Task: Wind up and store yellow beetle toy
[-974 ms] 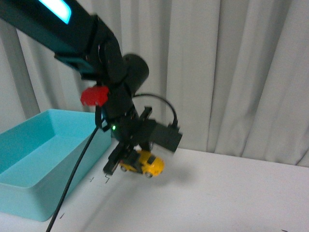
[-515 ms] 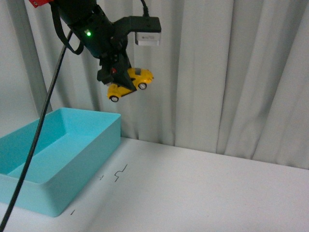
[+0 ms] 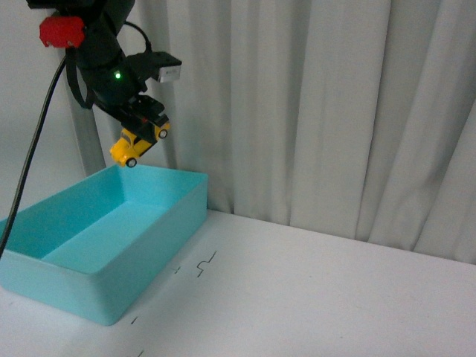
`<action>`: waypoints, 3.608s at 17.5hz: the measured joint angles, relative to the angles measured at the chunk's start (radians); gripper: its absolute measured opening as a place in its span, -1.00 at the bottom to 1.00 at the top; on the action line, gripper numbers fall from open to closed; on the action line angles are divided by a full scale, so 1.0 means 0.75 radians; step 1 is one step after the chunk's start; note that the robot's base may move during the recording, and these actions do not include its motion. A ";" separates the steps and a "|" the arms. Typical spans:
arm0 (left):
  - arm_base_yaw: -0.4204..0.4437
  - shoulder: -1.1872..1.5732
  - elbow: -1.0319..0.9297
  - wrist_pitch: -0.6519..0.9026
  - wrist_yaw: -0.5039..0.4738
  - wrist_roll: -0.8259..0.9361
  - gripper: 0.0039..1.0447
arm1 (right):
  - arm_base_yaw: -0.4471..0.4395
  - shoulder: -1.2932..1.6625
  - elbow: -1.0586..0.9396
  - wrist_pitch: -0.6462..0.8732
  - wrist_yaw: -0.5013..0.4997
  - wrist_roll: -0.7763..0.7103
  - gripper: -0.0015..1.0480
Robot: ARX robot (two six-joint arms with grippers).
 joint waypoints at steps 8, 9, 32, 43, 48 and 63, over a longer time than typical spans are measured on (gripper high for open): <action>0.077 0.244 0.120 -0.041 -0.233 -0.468 -0.23 | 0.000 0.000 0.000 0.001 0.000 0.000 0.87; 0.093 0.249 0.112 -0.013 -0.240 -0.475 -0.23 | 0.000 0.000 0.000 0.001 -0.001 0.000 0.87; 0.115 0.412 -0.058 0.152 -0.221 -0.347 0.88 | 0.000 0.000 0.000 0.001 0.000 0.000 0.87; 0.162 -0.877 -0.835 0.466 0.329 -0.217 0.88 | 0.000 0.000 0.000 0.001 0.000 0.000 0.87; 0.126 -1.716 -1.527 1.032 0.513 -0.656 0.12 | 0.000 0.000 0.000 0.001 -0.001 0.000 0.87; -0.307 -2.198 -2.216 1.210 0.110 -0.749 -0.97 | 0.000 0.000 0.000 0.001 -0.001 0.000 0.87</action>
